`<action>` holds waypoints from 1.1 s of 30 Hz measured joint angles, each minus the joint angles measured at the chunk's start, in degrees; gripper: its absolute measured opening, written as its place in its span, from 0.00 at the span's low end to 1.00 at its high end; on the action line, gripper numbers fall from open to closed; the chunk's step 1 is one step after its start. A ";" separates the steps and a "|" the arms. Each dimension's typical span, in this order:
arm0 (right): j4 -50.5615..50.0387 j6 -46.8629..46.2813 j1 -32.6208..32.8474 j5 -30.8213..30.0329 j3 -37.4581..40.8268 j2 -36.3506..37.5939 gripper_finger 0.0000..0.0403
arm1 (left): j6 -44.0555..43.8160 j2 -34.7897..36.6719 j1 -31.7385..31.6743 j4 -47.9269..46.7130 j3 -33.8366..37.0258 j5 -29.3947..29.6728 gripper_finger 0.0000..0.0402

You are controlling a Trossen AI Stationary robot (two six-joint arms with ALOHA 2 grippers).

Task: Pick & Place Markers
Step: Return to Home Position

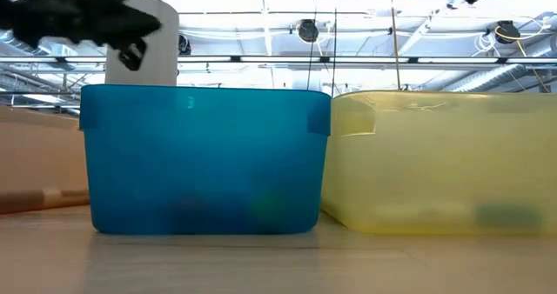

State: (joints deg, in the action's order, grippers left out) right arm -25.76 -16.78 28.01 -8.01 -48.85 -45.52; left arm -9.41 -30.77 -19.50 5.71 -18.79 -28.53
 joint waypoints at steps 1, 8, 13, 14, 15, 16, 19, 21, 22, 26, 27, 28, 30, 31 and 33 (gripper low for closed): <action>2.23 0.81 0.85 -2.53 2.82 4.20 0.48 | 0.03 3.67 1.06 2.08 2.66 0.22 0.09; 7.65 3.35 0.91 -7.51 19.78 29.14 0.47 | 0.84 24.10 7.04 1.23 14.40 1.55 0.09; 7.87 6.36 0.90 -6.51 28.14 45.01 0.47 | 3.83 30.70 9.54 -5.90 15.70 4.17 0.09; 8.00 6.51 0.89 -6.78 29.49 45.44 0.47 | 4.08 30.44 9.91 -7.01 15.70 5.34 0.09; 8.08 6.90 0.85 -6.62 30.05 45.35 0.48 | 4.21 30.40 10.31 -7.76 15.75 6.31 0.09; 7.68 6.97 0.83 -5.51 30.70 44.88 0.48 | 4.45 30.31 10.62 -8.08 15.78 7.14 0.09; 13.55 9.13 0.90 -3.10 33.42 43.64 0.47 | 4.86 29.71 11.85 -8.24 16.02 9.80 0.09; 15.82 10.26 0.89 -2.35 36.21 44.50 0.47 | 6.15 29.75 13.02 -7.46 16.02 10.33 0.09; 18.24 10.93 0.86 -2.30 37.62 44.60 0.47 | 6.44 29.75 13.70 -6.77 16.19 10.74 0.09; 25.99 13.50 0.88 -2.13 43.19 45.25 0.47 | 8.06 29.67 15.86 -3.48 17.47 11.32 0.09; 27.64 13.75 0.85 -2.19 44.12 45.23 0.47 | 8.37 29.51 16.29 -2.99 17.75 11.54 0.09; 28.48 13.92 0.85 -2.21 44.87 45.27 0.48 | 8.78 29.33 16.68 -2.59 17.88 12.00 0.09; 28.73 14.44 0.84 -2.26 45.52 45.34 0.48 | 9.78 29.29 17.14 -2.57 17.90 12.37 0.09; 28.30 14.52 0.85 -2.27 45.58 45.26 0.48 | 10.18 29.26 17.20 -2.59 17.90 12.30 0.09; 28.05 14.52 0.85 -2.23 45.60 45.27 0.48 | 10.43 29.24 17.28 -2.58 17.90 12.30 0.09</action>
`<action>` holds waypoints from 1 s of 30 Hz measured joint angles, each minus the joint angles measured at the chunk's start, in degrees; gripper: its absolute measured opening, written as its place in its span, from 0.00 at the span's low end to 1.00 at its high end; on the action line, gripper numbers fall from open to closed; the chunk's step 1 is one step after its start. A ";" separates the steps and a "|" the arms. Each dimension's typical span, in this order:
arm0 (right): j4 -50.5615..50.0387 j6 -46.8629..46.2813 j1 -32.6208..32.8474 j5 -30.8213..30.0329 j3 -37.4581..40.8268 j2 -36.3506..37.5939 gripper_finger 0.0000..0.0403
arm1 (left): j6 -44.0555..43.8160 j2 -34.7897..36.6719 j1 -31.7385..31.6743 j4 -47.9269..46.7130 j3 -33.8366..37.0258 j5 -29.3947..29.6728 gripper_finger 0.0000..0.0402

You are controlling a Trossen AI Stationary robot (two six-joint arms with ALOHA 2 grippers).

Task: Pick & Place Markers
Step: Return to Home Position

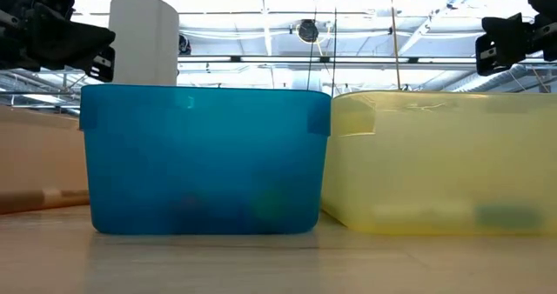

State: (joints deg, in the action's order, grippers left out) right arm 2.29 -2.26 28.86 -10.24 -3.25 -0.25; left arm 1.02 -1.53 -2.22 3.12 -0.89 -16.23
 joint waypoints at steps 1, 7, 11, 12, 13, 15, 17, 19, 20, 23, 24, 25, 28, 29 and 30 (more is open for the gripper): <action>-0.02 0.00 0.00 0.00 0.04 0.01 0.48 | 0.00 -0.01 0.00 0.01 0.00 -0.04 0.09; -0.25 0.53 0.00 -0.02 0.13 -0.28 0.47 | 1.33 -0.05 0.00 -0.01 0.00 -0.04 0.09; -0.02 0.12 0.00 -0.11 0.15 -0.28 0.47 | 4.66 -0.06 0.00 0.07 0.00 0.00 0.09; -0.01 0.09 0.00 -0.13 0.16 -0.26 0.47 | 4.63 -0.05 0.00 0.11 0.00 0.00 0.09; -0.01 0.09 0.00 -0.13 0.20 -0.27 0.47 | 4.51 -0.06 0.00 0.12 0.02 0.00 0.09; -0.01 0.06 0.00 -0.13 0.20 -0.26 0.48 | 4.33 -0.05 0.00 0.08 0.02 0.03 0.09; 0.01 0.02 0.00 -0.12 0.20 -0.28 0.47 | 4.28 -0.05 0.00 0.08 0.02 0.03 0.09; 0.01 0.00 0.00 -0.13 0.22 -0.28 0.47 | 4.33 -0.05 0.00 0.08 0.02 0.04 0.09; 0.01 -0.01 0.00 -0.13 0.23 -0.28 0.47 | 4.32 -0.05 0.00 0.08 0.02 0.03 0.09; 0.00 -0.02 0.00 -0.13 0.25 -0.28 0.47 | 4.24 -0.05 0.00 0.08 0.02 0.07 0.09; -0.04 0.00 0.00 -0.09 0.21 -0.29 0.47 | 4.28 -0.05 0.00 0.10 0.02 0.05 0.09; 0.77 -0.02 0.02 -0.26 0.09 -0.38 0.47 | 4.30 -0.06 0.00 0.20 0.03 0.04 0.09; 1.94 -0.04 0.00 -0.16 0.24 -1.50 0.48 | 4.46 -0.37 0.00 0.29 0.05 0.01 0.09; 2.58 -0.02 0.02 -0.17 0.24 -1.79 0.48 | 4.45 -0.33 0.00 0.40 0.07 -0.11 0.09; 3.52 -0.02 0.04 -0.23 0.24 -1.93 0.48 | 4.47 -0.60 -0.01 0.42 0.06 -0.13 0.09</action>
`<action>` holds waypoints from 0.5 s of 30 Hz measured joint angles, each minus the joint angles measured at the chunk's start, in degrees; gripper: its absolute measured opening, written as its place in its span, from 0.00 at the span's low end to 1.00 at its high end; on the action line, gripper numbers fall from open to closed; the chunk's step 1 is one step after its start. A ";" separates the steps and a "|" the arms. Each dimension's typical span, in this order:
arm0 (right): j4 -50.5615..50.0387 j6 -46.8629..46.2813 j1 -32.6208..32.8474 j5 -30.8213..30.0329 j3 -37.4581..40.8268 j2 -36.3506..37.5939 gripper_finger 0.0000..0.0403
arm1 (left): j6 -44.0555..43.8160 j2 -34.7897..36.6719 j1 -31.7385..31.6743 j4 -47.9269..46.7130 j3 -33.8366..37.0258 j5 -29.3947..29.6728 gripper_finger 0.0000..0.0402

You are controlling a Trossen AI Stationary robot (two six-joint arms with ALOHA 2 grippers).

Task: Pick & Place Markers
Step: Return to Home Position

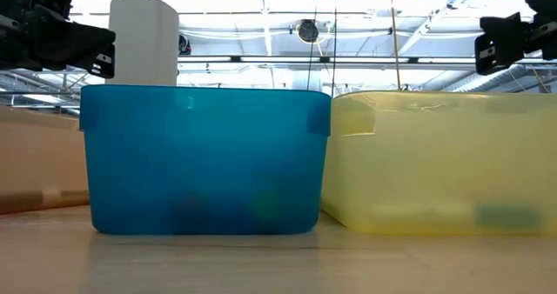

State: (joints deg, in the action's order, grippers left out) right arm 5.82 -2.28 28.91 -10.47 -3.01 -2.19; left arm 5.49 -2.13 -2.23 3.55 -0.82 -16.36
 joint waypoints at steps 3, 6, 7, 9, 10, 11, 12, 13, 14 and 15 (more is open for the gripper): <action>-0.81 -0.03 -0.02 -0.10 0.00 -0.30 0.48 | 0.01 -0.61 -0.01 0.16 0.00 -0.04 0.09; -0.60 -0.02 -0.02 0.03 0.00 -0.39 0.47 | 0.01 -1.03 -0.01 0.08 0.00 -0.03 0.09; -0.58 -0.03 -0.02 -0.05 0.00 -0.47 0.47 | 0.01 -1.06 -0.01 0.24 0.00 -0.02 0.09; -0.63 -0.03 -0.02 -0.01 0.00 -0.49 0.47 | 0.01 -1.15 -0.01 0.27 0.00 -0.02 0.09; -0.61 -0.03 -0.02 0.01 0.00 -0.48 0.47 | 0.01 -1.15 -0.01 0.29 0.00 -0.04 0.09; -0.55 -0.03 -0.02 0.01 0.00 -0.47 0.47 | 0.01 -1.15 -0.01 0.34 0.00 -0.02 0.09; -0.56 -0.03 -0.02 0.01 0.00 -0.49 0.47 | 0.01 -1.15 -0.01 0.35 0.00 -0.02 0.09; -0.56 -0.03 -0.02 0.01 0.00 -0.49 0.47 | 0.01 -1.15 -0.01 0.37 0.00 -0.02 0.09; -0.49 -0.03 -0.02 0.01 0.00 -0.49 0.47 | 0.01 -1.15 -0.01 0.38 0.00 -0.02 0.09; -0.47 -0.03 -0.02 0.01 0.00 -0.49 0.47 | 0.01 -1.15 -0.01 0.46 0.00 -0.02 0.09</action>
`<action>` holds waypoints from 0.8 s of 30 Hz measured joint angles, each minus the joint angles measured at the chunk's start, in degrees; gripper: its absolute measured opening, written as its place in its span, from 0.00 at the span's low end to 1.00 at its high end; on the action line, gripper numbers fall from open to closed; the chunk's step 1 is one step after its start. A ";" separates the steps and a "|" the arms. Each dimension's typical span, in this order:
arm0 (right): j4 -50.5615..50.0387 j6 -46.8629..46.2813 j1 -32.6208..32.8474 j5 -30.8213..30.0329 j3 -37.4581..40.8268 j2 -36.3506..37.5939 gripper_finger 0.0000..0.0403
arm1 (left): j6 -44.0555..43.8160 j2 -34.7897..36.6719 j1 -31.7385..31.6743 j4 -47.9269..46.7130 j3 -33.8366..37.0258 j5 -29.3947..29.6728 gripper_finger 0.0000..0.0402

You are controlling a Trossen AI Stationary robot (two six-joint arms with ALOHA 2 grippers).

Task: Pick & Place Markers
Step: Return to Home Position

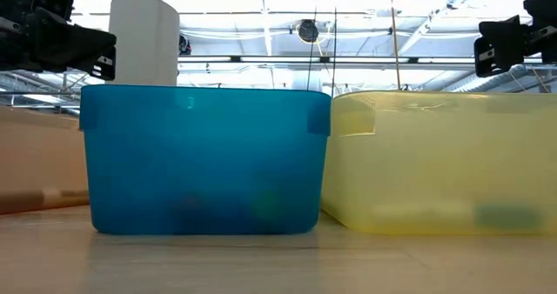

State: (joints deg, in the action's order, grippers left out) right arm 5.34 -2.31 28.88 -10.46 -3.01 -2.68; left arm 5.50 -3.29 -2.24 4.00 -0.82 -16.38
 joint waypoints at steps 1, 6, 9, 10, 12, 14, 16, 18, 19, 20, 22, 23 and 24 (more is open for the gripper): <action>-0.02 0.00 0.00 0.00 0.00 0.00 0.47 | 0.00 0.00 0.00 0.01 0.00 0.00 0.09; 0.00 0.00 0.00 0.02 0.00 0.00 0.47 | 0.00 0.00 0.00 0.03 0.00 0.00 0.09; 0.00 0.00 0.00 0.02 0.02 0.00 0.47 | 0.00 0.00 -0.02 0.05 0.00 0.00 0.09; 0.00 0.00 0.00 0.02 0.02 0.00 0.47 | 0.00 0.00 -0.02 0.05 0.00 0.00 0.09; 0.00 0.00 0.00 0.02 0.02 0.00 0.47 | 0.00 0.00 -0.02 0.05 0.00 0.00 0.09; 0.00 0.00 0.00 0.02 0.02 0.00 0.48 | 0.00 0.00 -0.02 0.05 0.00 0.00 0.09; 0.00 0.00 0.00 0.02 0.02 0.00 0.48 | 0.00 0.00 -0.02 0.05 0.00 0.00 0.09; 0.01 0.00 0.00 0.02 0.02 0.00 0.47 | 0.00 0.00 -0.02 0.07 0.00 0.00 0.09; 0.02 0.01 0.00 0.04 0.02 0.00 0.47 | 0.00 0.00 -0.02 0.07 0.00 0.00 0.09; 0.02 0.00 0.00 0.04 0.02 0.00 0.47 | 0.00 0.00 -0.02 0.07 -0.02 0.00 0.09; 0.02 0.00 0.00 0.04 0.02 0.00 0.47 | 0.00 0.00 -0.02 0.07 -0.02 0.00 0.09; 0.02 0.00 0.00 0.04 0.02 0.00 0.47 | 0.02 0.00 -0.02 0.07 -0.02 0.00 0.09; 0.02 0.00 0.00 0.04 0.02 0.00 0.47 | 0.00 0.00 -0.02 0.07 -0.02 0.00 0.09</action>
State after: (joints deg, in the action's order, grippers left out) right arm 5.37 -2.31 28.88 -10.41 -2.98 -2.68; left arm 5.50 -3.29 -2.26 4.08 -0.84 -16.38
